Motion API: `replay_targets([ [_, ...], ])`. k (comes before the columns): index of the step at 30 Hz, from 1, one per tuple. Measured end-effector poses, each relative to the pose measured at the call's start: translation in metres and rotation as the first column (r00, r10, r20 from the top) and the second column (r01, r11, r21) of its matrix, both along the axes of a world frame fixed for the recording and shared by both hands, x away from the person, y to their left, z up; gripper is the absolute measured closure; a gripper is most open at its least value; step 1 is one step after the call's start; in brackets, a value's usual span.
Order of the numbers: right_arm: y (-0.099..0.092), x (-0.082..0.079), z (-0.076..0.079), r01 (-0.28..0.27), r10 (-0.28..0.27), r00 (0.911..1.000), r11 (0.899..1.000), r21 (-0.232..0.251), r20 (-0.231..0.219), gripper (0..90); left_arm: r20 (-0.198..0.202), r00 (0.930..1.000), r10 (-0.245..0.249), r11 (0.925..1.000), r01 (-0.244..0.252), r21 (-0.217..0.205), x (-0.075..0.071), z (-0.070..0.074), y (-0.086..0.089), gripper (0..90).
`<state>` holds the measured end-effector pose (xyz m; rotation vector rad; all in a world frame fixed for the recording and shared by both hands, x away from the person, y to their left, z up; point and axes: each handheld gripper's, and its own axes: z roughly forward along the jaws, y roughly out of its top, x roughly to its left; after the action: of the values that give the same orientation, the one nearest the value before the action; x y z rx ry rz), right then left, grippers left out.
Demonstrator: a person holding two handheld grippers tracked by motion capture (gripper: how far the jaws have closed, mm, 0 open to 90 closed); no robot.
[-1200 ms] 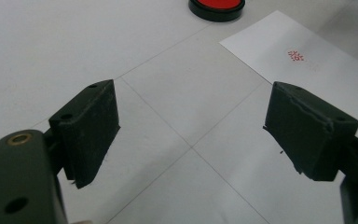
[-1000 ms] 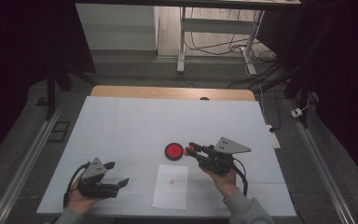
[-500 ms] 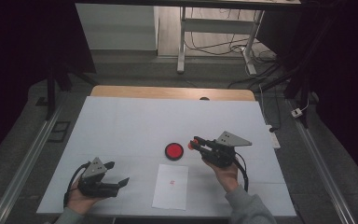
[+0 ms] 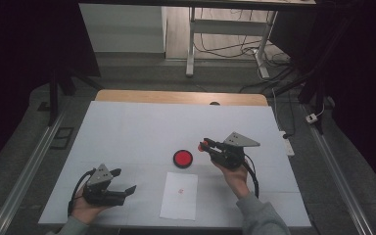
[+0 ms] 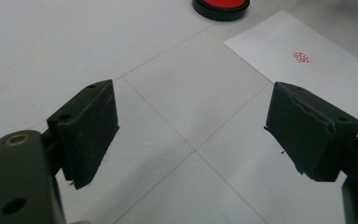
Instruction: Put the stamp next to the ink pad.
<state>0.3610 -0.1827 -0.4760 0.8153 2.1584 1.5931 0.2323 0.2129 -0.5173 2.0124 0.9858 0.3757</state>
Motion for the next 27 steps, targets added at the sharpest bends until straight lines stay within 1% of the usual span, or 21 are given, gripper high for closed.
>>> replay_targets([
  [3,0.001,0.004,-0.004,0.013,-0.013,0.9999,1.0,-0.009,-0.007,72.6,0.006,1.0,-0.001,1.0,0.001,-0.002,0.0,0.001,0.0,16.7],
  [8,0.005,0.013,-0.011,0.026,-0.027,0.9995,0.999,-0.041,-0.014,72.5,0.003,1.0,-0.003,1.0,0.003,0.001,0.0,0.001,-0.001,16.7],
  [9,0.005,0.015,-0.013,0.029,-0.029,0.9994,0.999,-0.038,-0.018,72.5,0.003,1.0,-0.004,1.0,0.004,0.001,0.0,0.001,-0.001,16.7],
  [14,0.009,0.023,-0.021,0.04,-0.042,0.9984,0.998,-0.054,-0.037,72.5,-0.004,1.0,-0.008,1.0,0.008,0.003,0.001,0.0,-0.002,16.7],
  [19,0.012,0.028,-0.028,0.055,-0.059,0.9973,0.994,-0.091,-0.043,72.5,0.002,0.9998,-0.018,0.9998,0.018,-0.007,0.001,0.002,-0.003,16.6],
  [25,0.014,0.032,-0.036,0.062,-0.071,0.9948,0.991,-0.117,-0.074,72.4,0.004,0.9997,-0.023,0.9997,0.023,-0.006,0.002,0.002,-0.005,16.5],
  [27,0.015,0.034,-0.04,0.057,-0.068,0.9941,0.99,-0.128,-0.084,72.4,0.006,0.9997,-0.024,0.9997,0.024,-0.005,0.002,0.003,-0.006,16.5],
])
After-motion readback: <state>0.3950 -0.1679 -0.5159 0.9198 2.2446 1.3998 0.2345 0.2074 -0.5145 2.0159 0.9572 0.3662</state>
